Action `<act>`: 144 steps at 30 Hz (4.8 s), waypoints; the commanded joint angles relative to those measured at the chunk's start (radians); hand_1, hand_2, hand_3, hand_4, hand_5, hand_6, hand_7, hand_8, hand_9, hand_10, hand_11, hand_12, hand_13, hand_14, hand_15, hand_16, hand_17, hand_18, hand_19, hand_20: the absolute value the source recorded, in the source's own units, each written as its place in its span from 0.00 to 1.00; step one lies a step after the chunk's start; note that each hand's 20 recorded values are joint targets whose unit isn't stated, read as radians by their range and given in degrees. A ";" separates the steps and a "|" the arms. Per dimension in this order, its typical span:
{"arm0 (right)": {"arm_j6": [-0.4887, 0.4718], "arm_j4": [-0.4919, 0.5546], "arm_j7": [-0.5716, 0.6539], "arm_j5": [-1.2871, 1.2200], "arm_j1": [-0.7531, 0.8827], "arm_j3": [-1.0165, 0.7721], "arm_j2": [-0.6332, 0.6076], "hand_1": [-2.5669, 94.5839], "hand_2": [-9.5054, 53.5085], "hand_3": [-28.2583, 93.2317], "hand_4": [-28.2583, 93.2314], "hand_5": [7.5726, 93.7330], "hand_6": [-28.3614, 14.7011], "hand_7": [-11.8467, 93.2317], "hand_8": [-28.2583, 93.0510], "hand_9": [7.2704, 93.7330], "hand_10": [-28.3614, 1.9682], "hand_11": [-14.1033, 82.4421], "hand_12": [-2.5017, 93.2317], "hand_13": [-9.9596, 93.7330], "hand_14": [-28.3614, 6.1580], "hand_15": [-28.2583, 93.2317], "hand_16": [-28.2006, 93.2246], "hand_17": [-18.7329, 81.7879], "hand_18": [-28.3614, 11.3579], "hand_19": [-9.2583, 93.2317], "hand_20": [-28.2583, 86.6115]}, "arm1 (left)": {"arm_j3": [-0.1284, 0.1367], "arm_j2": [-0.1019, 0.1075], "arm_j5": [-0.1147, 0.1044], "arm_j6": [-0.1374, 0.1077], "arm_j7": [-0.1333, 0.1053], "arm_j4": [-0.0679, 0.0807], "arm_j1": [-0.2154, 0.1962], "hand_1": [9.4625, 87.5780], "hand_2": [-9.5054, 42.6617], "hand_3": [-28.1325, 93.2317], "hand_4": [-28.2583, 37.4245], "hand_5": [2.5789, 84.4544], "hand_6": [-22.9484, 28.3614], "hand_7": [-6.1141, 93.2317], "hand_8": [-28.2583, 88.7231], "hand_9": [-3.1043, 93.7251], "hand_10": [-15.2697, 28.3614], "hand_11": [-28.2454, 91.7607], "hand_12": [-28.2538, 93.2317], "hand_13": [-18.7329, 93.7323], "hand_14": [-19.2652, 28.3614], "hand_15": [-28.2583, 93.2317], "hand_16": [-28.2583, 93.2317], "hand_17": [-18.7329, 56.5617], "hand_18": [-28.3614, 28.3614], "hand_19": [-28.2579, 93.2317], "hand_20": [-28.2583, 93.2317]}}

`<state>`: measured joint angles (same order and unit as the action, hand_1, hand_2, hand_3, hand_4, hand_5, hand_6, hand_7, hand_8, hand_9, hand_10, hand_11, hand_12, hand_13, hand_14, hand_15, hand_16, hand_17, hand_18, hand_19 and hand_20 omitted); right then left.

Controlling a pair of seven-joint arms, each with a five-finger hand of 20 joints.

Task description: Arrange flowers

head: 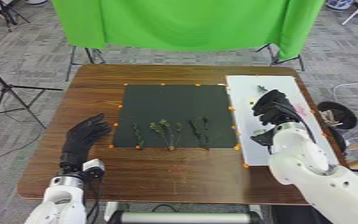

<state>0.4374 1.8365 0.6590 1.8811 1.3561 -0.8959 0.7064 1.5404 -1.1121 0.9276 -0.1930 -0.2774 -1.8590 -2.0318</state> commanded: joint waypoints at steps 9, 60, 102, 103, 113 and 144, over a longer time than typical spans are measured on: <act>-0.084 0.001 -0.390 -0.100 -0.565 0.458 0.171 0.73 0.00 0.75 0.15 0.82 0.60 0.35 0.30 0.91 0.55 0.22 0.39 0.99 0.78 0.64 0.48 0.90 0.61 0.84 0.67 | 0.110 0.023 -0.105 -0.070 -0.039 0.006 -0.033 0.07 0.40 0.81 0.00 0.63 0.46 0.22 0.17 0.57 0.68 0.41 0.33 0.56 0.78 0.46 0.23 0.43 0.71 0.29 0.42; -0.038 -0.433 -0.507 -0.116 -0.617 0.802 0.617 0.72 0.00 0.75 0.13 0.84 0.68 0.36 0.24 0.91 0.57 0.18 0.32 0.98 0.78 0.72 0.48 0.87 0.52 0.99 0.61 | 0.049 -0.011 -0.139 -0.099 -0.104 0.110 0.106 0.47 0.59 0.78 0.08 0.57 0.52 0.24 0.17 0.56 0.67 0.44 0.32 0.57 0.69 0.40 0.21 0.57 0.69 0.29 0.49; -0.289 -0.395 -0.370 -0.014 -0.596 0.747 0.565 0.58 0.00 0.77 0.12 0.74 0.73 0.29 0.22 0.73 0.60 0.26 0.13 0.97 0.74 0.69 0.48 0.85 0.50 0.99 0.59 | 0.059 -0.018 -0.123 -0.075 -0.082 0.111 0.105 0.43 0.56 0.79 0.06 0.59 0.52 0.25 0.16 0.56 0.67 0.45 0.32 0.56 0.69 0.40 0.21 0.57 0.69 0.29 0.49; -0.293 -0.391 -0.367 -0.017 -0.596 0.744 0.566 0.56 0.00 0.79 0.12 0.72 0.74 0.29 0.21 0.71 0.57 0.25 0.13 0.97 0.75 0.69 0.48 0.84 0.49 0.99 0.59 | 0.059 -0.018 -0.123 -0.076 -0.081 0.109 0.103 0.43 0.56 0.79 0.06 0.59 0.52 0.25 0.17 0.56 0.67 0.45 0.32 0.56 0.69 0.40 0.21 0.57 0.69 0.29 0.49; -0.371 -0.358 -0.344 -0.044 -0.598 0.714 0.560 0.48 0.00 0.84 0.12 0.60 0.82 0.29 0.12 0.63 0.52 0.23 0.14 0.95 0.76 0.69 0.47 0.82 0.47 0.99 0.59 | 0.058 -0.017 -0.119 -0.068 -0.075 0.112 0.106 0.43 0.55 0.79 0.06 0.60 0.50 0.25 0.17 0.57 0.67 0.45 0.32 0.57 0.70 0.41 0.21 0.57 0.69 0.28 0.49; -0.580 0.069 -0.292 -0.099 -0.475 0.181 0.010 0.25 0.00 0.78 0.06 0.28 0.60 0.16 0.19 0.39 0.36 0.19 0.17 0.89 0.68 0.71 0.44 0.75 0.37 0.99 0.59 | 0.087 -0.026 -0.129 -0.125 -0.129 0.047 0.017 0.44 0.54 0.79 0.06 0.61 0.51 0.25 0.20 0.59 0.66 0.45 0.33 0.58 0.70 0.41 0.21 0.56 0.69 0.28 0.49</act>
<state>-0.0383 1.8744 0.3409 1.6956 0.7758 -0.5101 1.0083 1.6186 -1.1262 0.8010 -0.2990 -0.3951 -1.7920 -1.9768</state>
